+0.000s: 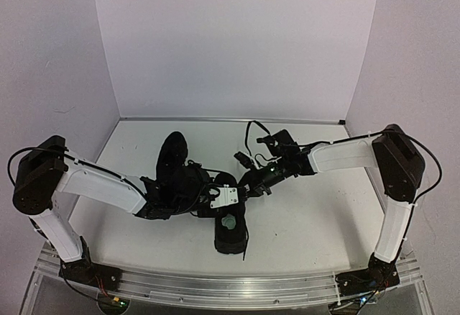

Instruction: Tie the shoes

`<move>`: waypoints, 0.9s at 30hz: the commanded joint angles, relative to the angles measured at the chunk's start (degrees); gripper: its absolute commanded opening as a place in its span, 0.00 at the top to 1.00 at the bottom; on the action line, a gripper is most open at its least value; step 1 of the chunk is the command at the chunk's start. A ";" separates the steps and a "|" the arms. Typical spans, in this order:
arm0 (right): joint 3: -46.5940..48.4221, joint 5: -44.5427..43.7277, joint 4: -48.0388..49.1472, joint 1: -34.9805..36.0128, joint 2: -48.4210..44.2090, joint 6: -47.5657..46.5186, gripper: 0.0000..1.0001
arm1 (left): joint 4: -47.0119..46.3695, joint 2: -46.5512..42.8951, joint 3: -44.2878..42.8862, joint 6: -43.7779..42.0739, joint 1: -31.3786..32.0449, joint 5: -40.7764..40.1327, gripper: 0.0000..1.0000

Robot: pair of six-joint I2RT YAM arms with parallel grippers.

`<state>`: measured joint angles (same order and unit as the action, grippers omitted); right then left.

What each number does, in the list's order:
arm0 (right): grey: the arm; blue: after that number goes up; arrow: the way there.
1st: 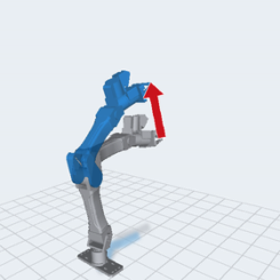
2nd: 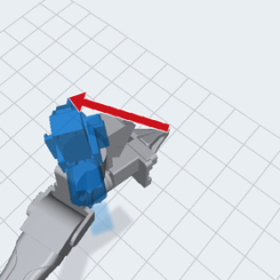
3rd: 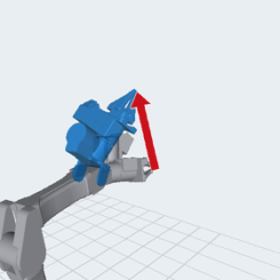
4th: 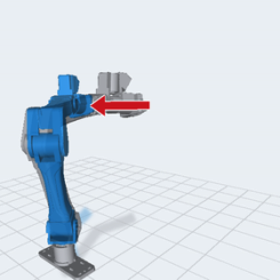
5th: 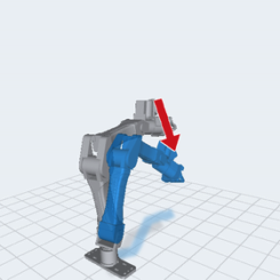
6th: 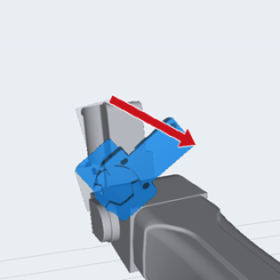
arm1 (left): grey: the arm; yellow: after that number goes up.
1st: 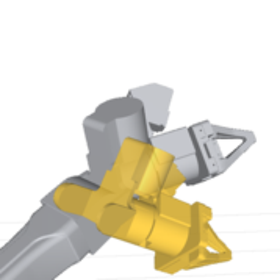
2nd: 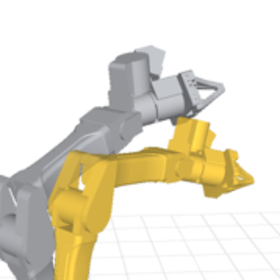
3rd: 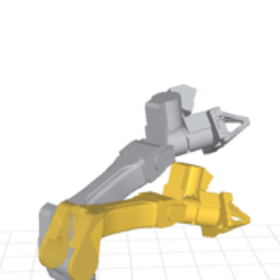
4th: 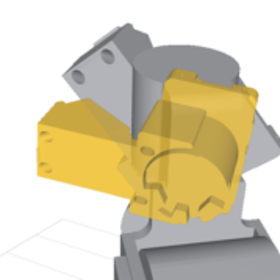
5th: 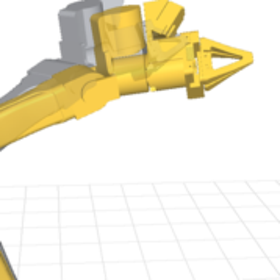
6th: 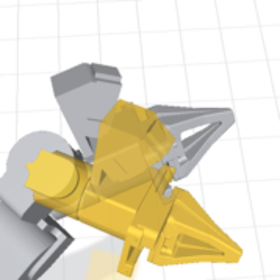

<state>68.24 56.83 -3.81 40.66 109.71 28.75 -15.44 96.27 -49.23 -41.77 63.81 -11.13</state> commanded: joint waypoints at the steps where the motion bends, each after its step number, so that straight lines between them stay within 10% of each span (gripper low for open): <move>1: -0.66 -2.04 2.36 0.48 -2.49 -0.92 1.00 | -1.10 -3.63 0.59 -0.11 0.35 -0.84 0.96; 17: -2.51 -5.27 2.31 -0.22 -5.62 -1.09 1.00 | 1.91 -10.88 4.04 2.97 -0.23 -1.65 0.81; 27: -2.67 -5.15 2.16 -0.22 -6.15 -2.05 1.00 | 8.20 -13.65 0.11 17.07 -8.94 12.43 0.68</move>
<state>65.49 52.15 -3.01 40.62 106.13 28.15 -10.36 84.40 -45.53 -32.52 58.06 -6.78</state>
